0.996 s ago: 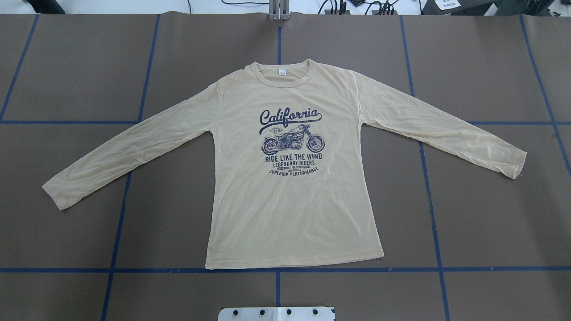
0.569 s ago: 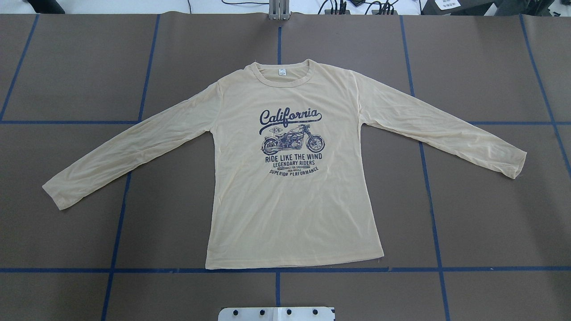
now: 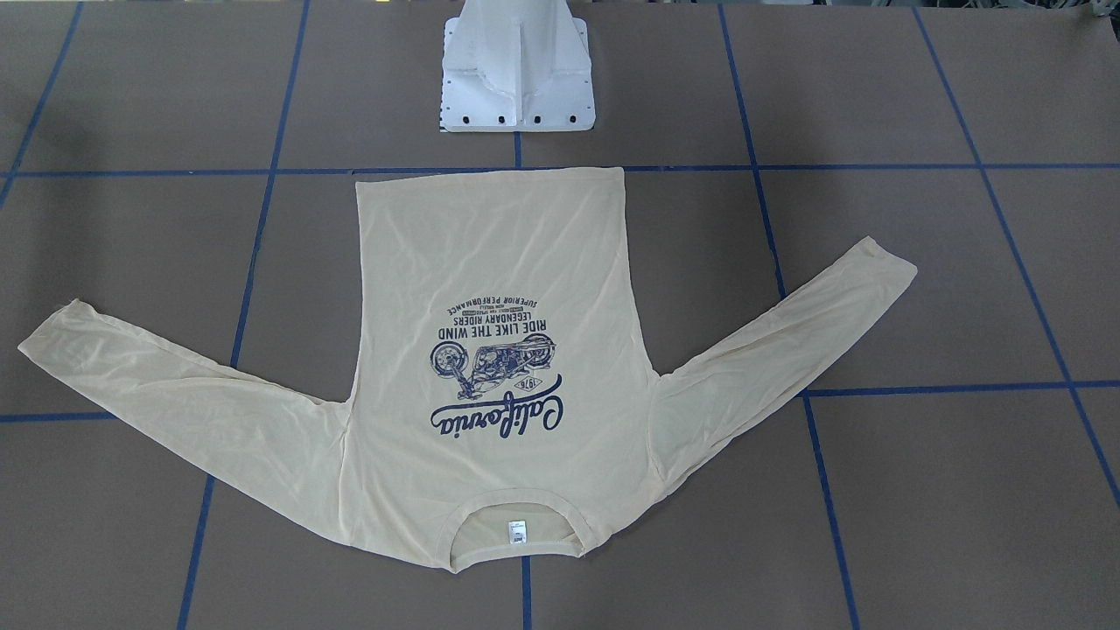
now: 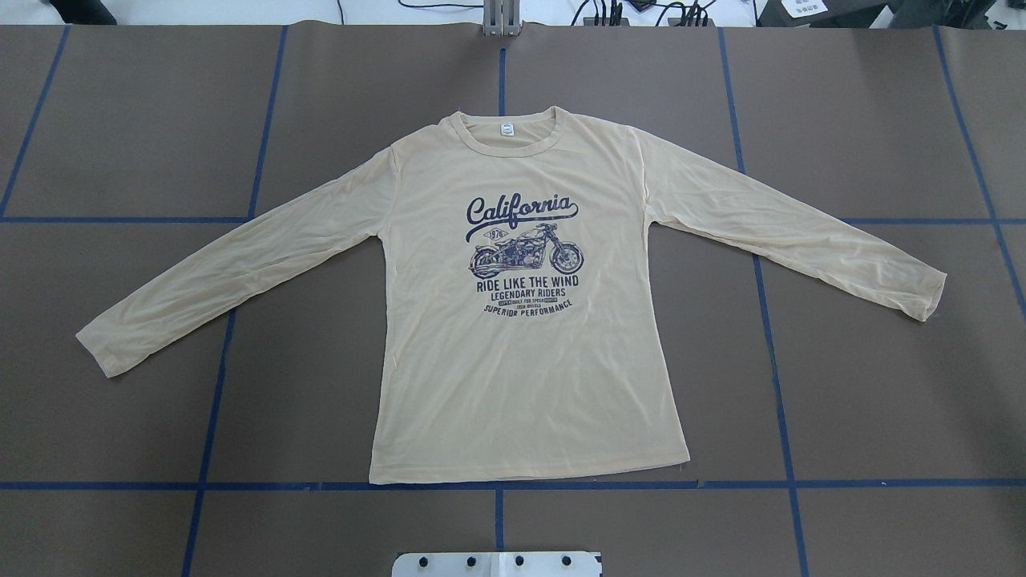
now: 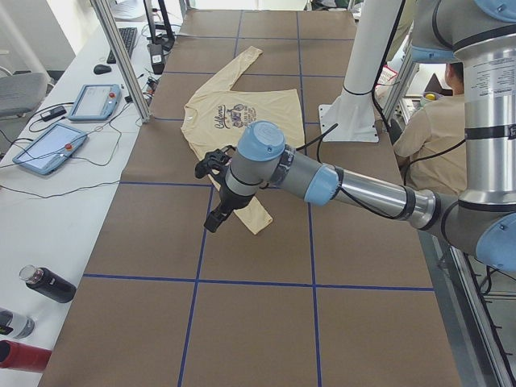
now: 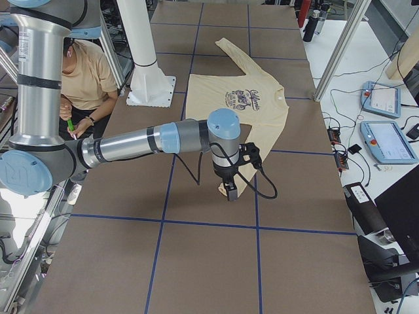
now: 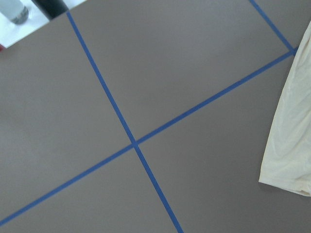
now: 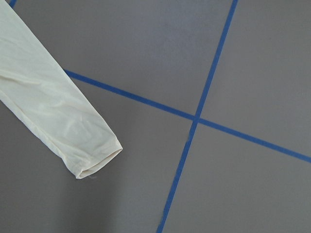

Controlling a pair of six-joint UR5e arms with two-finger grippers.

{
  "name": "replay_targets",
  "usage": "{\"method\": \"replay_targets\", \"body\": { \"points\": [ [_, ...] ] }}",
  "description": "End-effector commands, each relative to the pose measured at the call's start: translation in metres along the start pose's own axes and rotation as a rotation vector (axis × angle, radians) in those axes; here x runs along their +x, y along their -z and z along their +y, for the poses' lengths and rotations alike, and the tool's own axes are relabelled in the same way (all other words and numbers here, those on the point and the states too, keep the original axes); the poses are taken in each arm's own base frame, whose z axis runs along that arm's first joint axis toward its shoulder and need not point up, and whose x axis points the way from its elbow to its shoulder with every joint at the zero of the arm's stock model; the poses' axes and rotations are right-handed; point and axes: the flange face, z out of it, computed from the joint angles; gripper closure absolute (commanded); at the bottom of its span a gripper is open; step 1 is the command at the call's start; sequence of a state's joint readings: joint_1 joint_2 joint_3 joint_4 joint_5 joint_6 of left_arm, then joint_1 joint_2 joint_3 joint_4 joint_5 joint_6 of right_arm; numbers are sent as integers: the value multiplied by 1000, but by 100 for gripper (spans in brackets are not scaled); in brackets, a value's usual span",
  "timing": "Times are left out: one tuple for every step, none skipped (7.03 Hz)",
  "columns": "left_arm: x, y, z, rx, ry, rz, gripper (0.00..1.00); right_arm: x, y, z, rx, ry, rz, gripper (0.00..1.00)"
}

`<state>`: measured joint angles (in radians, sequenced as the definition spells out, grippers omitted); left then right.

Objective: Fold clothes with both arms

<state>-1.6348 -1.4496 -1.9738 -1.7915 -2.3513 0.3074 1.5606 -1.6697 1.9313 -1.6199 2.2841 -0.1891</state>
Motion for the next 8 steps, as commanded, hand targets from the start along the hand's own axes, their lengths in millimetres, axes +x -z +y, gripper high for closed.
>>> {"method": "replay_targets", "body": {
  "points": [
    [-25, -10, -49, 99, -100, -23, 0, -2, 4, -9, 62, 36, 8, 0],
    [-36, -17, -64, 117, -98, -25, 0, 0, 2, -11, 83, 54, 9, 0],
    [-34, -12, -68, 158, -53, -31, 0, -1, 0, -13, 110, 55, 2, 0],
    [-30, -11, -68, 190, -32, -32, 0, -21, -18, -18, 100, -22, -44, 2],
    [-27, -14, -56, 204, -46, -32, 0, -31, -40, -11, 115, -85, -69, 2],
    [-25, -15, -54, 205, -48, -30, 0, -49, -65, -6, 144, -141, -104, 2],
    [-24, -17, -55, 204, -53, -28, 0, -60, -96, -3, 169, -168, -132, 1],
    [-23, -18, -55, 203, -57, -26, 0, -61, -136, 7, 196, -189, -142, 2]
  ]
}}
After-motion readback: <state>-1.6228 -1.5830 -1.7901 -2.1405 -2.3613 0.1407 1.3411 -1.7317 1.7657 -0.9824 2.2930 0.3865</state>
